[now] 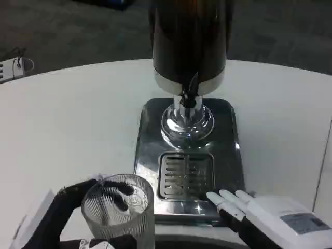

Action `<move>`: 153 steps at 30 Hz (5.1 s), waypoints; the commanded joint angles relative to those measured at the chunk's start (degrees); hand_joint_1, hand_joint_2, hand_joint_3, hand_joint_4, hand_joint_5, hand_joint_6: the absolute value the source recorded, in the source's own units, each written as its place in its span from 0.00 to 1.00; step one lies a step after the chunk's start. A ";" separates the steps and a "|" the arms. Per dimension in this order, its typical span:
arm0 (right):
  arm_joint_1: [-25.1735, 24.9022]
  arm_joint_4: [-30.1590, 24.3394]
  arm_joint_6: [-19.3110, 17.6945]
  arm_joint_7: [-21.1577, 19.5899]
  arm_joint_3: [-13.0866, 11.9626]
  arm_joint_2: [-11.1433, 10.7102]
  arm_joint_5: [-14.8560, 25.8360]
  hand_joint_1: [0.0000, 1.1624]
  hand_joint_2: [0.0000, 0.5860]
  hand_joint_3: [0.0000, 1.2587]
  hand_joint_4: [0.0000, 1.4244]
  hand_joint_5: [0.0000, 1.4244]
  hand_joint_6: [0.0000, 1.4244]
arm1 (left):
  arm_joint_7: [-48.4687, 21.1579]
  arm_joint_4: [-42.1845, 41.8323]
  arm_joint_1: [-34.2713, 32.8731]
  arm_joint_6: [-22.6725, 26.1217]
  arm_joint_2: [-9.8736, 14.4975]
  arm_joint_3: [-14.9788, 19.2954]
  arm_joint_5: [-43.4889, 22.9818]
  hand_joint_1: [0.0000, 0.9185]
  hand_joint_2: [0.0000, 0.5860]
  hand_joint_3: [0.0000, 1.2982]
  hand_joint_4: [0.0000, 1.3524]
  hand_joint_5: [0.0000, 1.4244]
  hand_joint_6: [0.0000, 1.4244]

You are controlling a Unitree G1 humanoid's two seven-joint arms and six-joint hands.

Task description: Grasp the cup under the faucet to collect the drink, then remove the cup.

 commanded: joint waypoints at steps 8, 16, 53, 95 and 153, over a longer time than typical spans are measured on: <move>0.38 -0.53 0.22 0.46 -0.37 0.37 0.24 0.22 0.89 0.03 0.00 0.00 0.00 | 0.40 0.04 -0.42 -0.54 -0.17 0.00 -0.53 0.52 0.00 0.66 0.67 0.73 0.66; 0.31 -0.45 0.23 0.37 -0.32 0.46 0.22 0.22 0.89 0.03 0.00 0.00 0.00 | 0.44 0.10 -0.44 -0.52 -0.13 0.08 -0.52 0.52 0.00 0.66 0.67 0.73 0.66; 4.44 -3.29 -0.40 -0.76 -3.49 1.98 -0.05 0.21 0.90 0.04 0.00 0.00 0.00 | 9.26 16.90 -19.33 -0.36 -1.59 -2.40 10.06 0.52 0.01 0.66 0.68 0.73 0.66; 9.03 -3.33 -10.26 -2.08 -8.39 7.70 3.84 0.20 0.90 0.04 0.00 0.00 0.00 | 24.16 37.78 -44.47 12.34 -1.56 -19.18 25.33 0.45 0.03 0.57 0.56 0.63 0.46; 7.18 -2.54 -6.91 -1.87 -4.52 6.83 2.21 0.20 0.90 0.06 0.00 0.00 0.00 | -5.83 -8.59 -20.89 21.31 4.64 -6.99 -11.87 0.00 0.07 0.11 0.06 0.13 0.15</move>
